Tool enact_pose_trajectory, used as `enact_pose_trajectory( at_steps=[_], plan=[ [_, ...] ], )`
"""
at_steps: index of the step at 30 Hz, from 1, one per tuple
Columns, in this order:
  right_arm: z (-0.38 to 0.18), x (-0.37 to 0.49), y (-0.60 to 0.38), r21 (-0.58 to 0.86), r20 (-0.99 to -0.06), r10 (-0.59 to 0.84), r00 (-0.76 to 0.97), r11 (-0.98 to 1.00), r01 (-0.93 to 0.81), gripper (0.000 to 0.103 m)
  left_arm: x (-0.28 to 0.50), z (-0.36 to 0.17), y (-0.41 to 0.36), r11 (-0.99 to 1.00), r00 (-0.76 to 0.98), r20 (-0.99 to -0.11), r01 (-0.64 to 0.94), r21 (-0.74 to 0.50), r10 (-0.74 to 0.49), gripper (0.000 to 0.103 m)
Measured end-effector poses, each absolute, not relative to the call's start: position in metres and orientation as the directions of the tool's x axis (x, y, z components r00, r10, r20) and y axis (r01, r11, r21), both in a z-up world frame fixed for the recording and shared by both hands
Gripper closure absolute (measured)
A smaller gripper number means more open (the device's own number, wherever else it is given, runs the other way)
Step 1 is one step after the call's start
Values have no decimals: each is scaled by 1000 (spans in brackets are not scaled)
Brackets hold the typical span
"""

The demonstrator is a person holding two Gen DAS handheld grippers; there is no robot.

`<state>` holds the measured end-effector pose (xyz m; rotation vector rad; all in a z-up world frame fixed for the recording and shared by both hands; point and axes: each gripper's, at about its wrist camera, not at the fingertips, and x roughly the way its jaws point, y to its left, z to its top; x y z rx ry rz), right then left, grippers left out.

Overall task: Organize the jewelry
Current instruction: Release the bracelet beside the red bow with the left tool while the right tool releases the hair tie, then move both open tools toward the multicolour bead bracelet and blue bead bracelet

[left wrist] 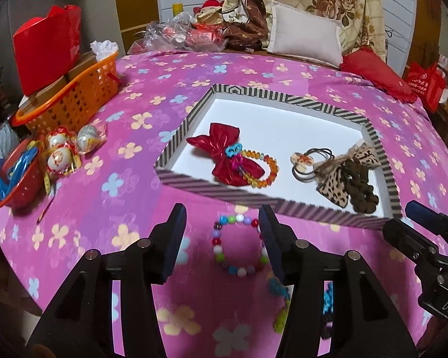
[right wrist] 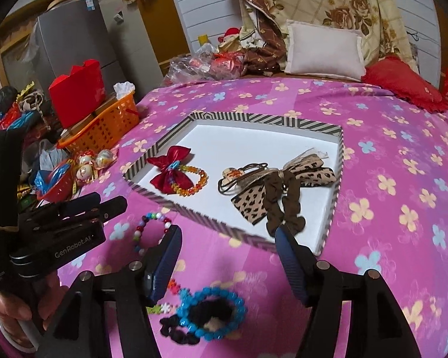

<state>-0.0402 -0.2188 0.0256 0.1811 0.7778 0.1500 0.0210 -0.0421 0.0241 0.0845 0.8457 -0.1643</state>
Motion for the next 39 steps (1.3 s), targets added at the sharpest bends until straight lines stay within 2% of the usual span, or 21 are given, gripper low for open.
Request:
enact_pose_trajectory(
  at_steps=[11, 39],
  plan=[
    [23, -70, -213, 213, -691, 197, 695, 975, -64, 40, -9, 28, -32, 985, 655, -745, 169, -22, -129, 45],
    [28, -108, -209, 184, -688, 173, 704, 981, -62, 40, -45, 33, -19, 988, 670, -733, 153, -19, -118, 45]
  ],
)
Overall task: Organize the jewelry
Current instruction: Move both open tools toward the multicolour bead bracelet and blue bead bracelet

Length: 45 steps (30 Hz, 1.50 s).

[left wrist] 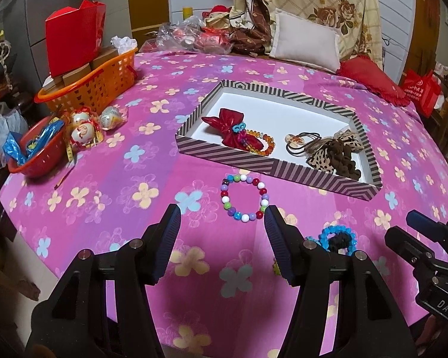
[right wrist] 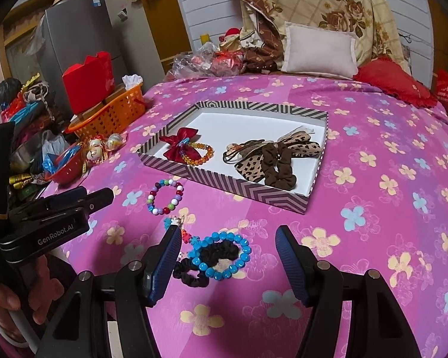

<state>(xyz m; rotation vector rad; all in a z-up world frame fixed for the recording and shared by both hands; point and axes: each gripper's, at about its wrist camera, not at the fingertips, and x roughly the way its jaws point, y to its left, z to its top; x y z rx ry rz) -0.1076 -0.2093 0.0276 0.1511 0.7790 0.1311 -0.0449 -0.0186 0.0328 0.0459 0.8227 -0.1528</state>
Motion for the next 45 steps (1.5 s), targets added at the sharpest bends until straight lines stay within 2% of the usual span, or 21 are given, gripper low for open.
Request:
enact_pose_trajectory(
  at_steps=[7, 45],
  plan=[
    [34, -111, -207, 172, -681, 158, 715, 984, -53, 36, -48, 33, -19, 988, 669, -733, 155, -19, -119, 45],
    [24, -109, -210, 152, -716, 132, 685, 988, -32, 35, -48, 21, -17, 989, 634, -763, 140, -44, -124, 45]
  ],
)
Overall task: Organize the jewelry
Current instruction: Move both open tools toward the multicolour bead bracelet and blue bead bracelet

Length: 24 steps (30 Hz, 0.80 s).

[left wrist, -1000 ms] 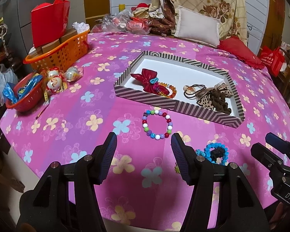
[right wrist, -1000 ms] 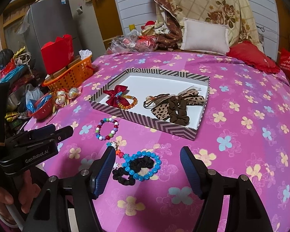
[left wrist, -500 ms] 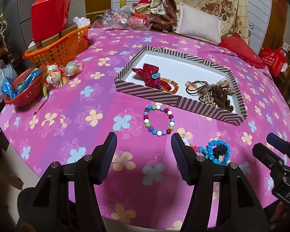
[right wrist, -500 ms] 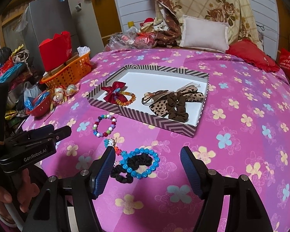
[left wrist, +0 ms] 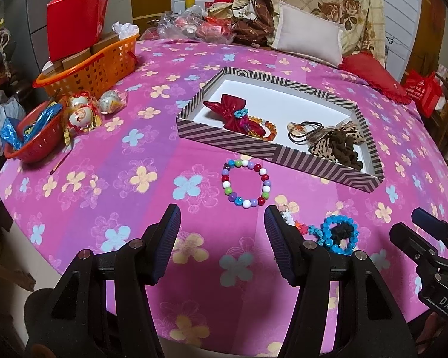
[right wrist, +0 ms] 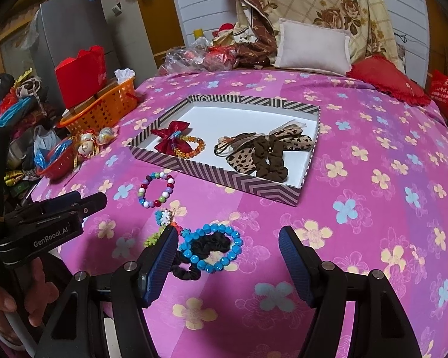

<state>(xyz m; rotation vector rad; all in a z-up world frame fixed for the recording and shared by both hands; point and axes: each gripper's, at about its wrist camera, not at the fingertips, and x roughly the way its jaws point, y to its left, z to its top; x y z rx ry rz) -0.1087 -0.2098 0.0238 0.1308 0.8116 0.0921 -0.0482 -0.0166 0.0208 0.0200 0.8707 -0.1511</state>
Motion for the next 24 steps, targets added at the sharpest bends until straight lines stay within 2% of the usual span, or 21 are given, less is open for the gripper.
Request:
enact_pose_trajectory(
  at_steps=[24],
  plan=[
    [-12, -106, -218, 162, -773, 151, 616, 986, -39, 35, -16, -13, 14, 987, 528, -835, 110, -114, -155, 45]
  ],
)
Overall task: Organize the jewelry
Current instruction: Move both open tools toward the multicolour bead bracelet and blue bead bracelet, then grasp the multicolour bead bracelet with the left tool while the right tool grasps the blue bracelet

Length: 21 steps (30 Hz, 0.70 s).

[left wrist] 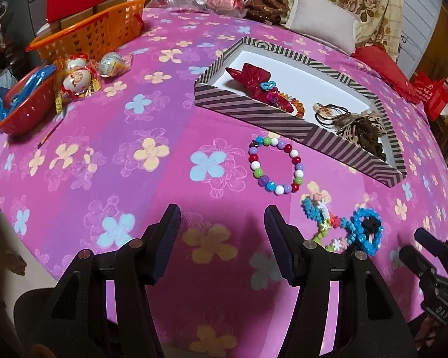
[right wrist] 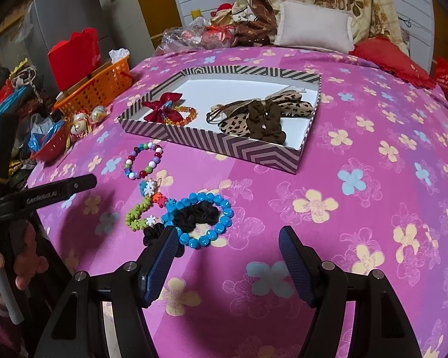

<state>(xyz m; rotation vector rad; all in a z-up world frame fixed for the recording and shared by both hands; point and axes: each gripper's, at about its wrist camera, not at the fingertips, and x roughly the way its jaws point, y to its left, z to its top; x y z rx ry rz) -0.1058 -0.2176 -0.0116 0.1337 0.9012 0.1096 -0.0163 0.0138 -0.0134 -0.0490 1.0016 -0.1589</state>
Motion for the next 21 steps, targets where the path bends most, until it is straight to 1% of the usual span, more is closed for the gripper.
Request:
enact_pose_trajectory(
  at_steps=[9, 18, 19, 21],
  plan=[
    [-14, -102, -221, 172, -769, 163, 618, 984, -45, 35, 23, -22, -2, 981, 490, -850, 107, -160, -192, 45],
    [-18, -100, -213, 160, -767, 194, 612, 981, -110, 36, 46, -37, -16, 988, 461, -874, 98, -122, -154, 45],
    [-18, -101, -210, 163, -764, 208, 611, 978, -128, 36, 46, -37, -16, 989, 467, -872, 97, -115, -147, 45],
    [-17, -101, -205, 165, -761, 225, 608, 974, -155, 44, 47, -38, -17, 989, 467, -873, 99, -106, -141, 45]
  ],
)
